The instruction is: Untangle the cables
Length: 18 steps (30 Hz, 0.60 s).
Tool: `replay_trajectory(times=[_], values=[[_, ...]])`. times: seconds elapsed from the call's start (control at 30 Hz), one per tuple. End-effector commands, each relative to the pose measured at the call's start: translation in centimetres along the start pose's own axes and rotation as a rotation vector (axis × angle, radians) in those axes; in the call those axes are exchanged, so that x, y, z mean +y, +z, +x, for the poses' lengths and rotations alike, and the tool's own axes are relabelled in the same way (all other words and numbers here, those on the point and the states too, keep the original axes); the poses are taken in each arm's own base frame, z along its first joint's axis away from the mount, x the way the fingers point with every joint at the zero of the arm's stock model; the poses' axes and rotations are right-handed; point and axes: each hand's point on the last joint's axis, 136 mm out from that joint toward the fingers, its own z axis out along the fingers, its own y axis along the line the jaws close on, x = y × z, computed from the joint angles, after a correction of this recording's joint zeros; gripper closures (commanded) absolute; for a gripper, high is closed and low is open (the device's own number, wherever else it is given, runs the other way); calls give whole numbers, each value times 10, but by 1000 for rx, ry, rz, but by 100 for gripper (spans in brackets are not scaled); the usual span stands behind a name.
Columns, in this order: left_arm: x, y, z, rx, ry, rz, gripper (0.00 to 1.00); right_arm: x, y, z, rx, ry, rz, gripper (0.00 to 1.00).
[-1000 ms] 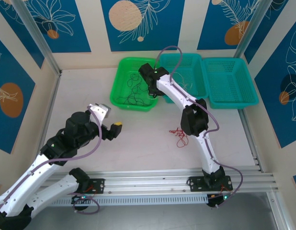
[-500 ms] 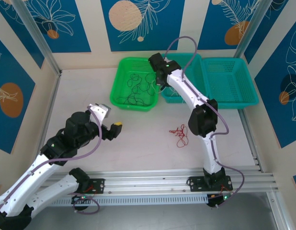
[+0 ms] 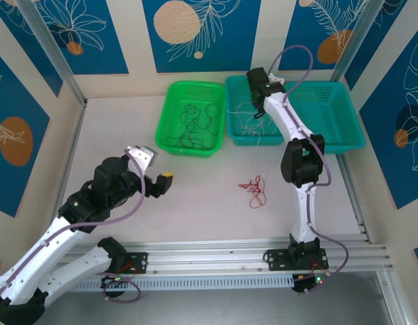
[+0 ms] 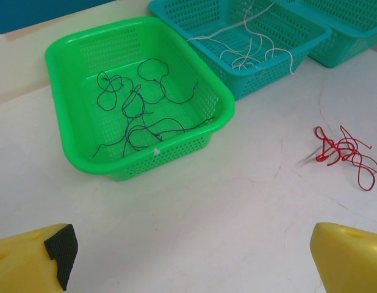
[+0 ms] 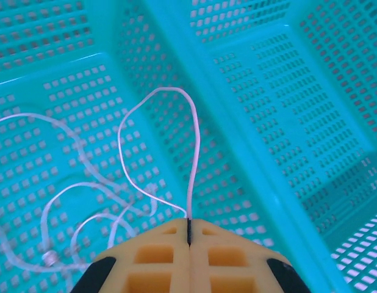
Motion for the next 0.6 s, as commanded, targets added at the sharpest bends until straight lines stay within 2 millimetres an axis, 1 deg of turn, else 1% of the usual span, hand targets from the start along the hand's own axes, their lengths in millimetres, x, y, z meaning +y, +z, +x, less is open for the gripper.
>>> replay_trajectory(times=[0.0, 0.13, 0.2, 0.33, 0.37, 0.4, 0.43, 0.47, 0.5, 0.57], values=[[0, 3, -6, -21, -25, 9, 2, 4, 21, 1, 3, -32, 26, 100], [-2, 8, -5, -11, -32, 17, 2, 19, 28, 5, -6, -90, 16, 100], [-2, 8, -6, -11, -36, 19, 2, 21, 31, 5, -14, -105, 30, 100], [-2, 10, -5, -7, -38, 17, 2, 34, 33, 4, -12, -122, -8, 100], [-2, 11, -5, -5, -39, 20, 2, 42, 33, 7, -4, -135, -38, 100], [-3, 12, -5, -3, -43, 22, 2, 54, 32, 11, 15, -155, -95, 100], [-3, 14, -4, 0, -46, 25, 2, 69, 31, 18, 45, -178, -174, 98], [-4, 15, -4, -1, -50, 29, 2, 80, 27, 24, 72, -193, -228, 91], [-5, 17, -4, 1, -54, 34, 2, 82, 23, 26, 84, -193, -234, 83], [-7, 18, -4, 1, -59, 42, 2, 77, 16, 24, 96, -188, -214, 64]])
